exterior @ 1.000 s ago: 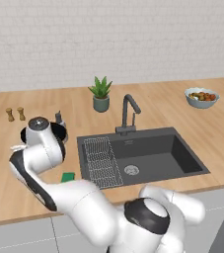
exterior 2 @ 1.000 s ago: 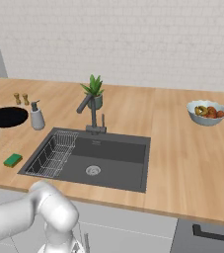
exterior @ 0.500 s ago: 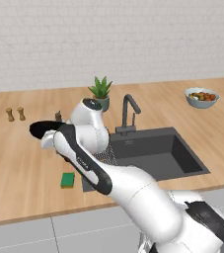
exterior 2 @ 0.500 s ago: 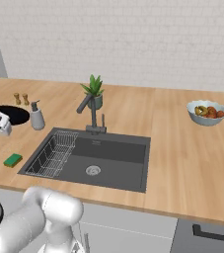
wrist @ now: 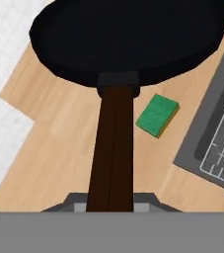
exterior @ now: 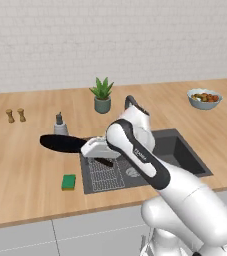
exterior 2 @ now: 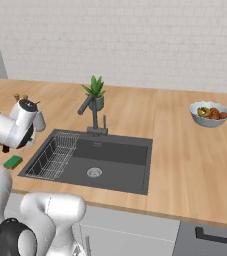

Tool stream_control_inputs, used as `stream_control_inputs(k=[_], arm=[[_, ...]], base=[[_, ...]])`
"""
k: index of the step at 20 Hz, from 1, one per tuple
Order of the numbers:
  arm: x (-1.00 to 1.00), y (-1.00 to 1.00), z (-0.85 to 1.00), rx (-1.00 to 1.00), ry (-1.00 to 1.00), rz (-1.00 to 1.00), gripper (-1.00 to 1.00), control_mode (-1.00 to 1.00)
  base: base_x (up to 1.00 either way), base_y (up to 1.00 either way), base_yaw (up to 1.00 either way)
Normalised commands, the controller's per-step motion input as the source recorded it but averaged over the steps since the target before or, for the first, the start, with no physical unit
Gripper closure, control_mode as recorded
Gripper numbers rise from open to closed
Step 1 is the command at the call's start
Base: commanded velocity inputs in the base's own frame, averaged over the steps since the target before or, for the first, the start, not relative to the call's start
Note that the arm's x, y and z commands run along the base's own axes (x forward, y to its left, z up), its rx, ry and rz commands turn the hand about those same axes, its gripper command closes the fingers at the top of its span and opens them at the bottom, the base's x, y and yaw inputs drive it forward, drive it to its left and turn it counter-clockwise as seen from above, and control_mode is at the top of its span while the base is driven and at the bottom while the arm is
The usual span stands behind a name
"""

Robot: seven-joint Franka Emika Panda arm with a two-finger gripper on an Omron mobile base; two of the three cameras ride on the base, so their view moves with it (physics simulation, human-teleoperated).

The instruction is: Pick the pan and sponge and place them into the sink. Then turn on the water.

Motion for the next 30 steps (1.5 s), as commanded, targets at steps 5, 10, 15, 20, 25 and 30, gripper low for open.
stream_control_inputs(k=[5, 10, 15, 20, 25, 30], arm=[[0.01, -0.67, 0.0, -0.01, 0.31, 0.28, 1.0, -1.0], [0.0, -0.81, 0.0, -0.01, 0.23, 0.31, 1.0, -1.0], [-0.26, -1.0, 0.0, 0.11, -0.01, 0.29, 1.0, -1.0], [-0.26, -1.0, 0.0, 0.06, -0.14, 0.2, 1.0, -1.0], [-0.1, -1.0, 0.0, -0.06, -0.09, 0.15, 1.0, -1.0], [-0.03, -1.0, 0.0, -0.01, -0.06, 0.11, 1.0, -1.0]], base=[[0.0, 0.0, 0.0], [0.0, 0.0, 0.0], [0.0, 0.0, 0.0], [0.0, 0.0, 0.0], [0.0, 0.0, 0.0], [0.0, 0.0, 0.0]])
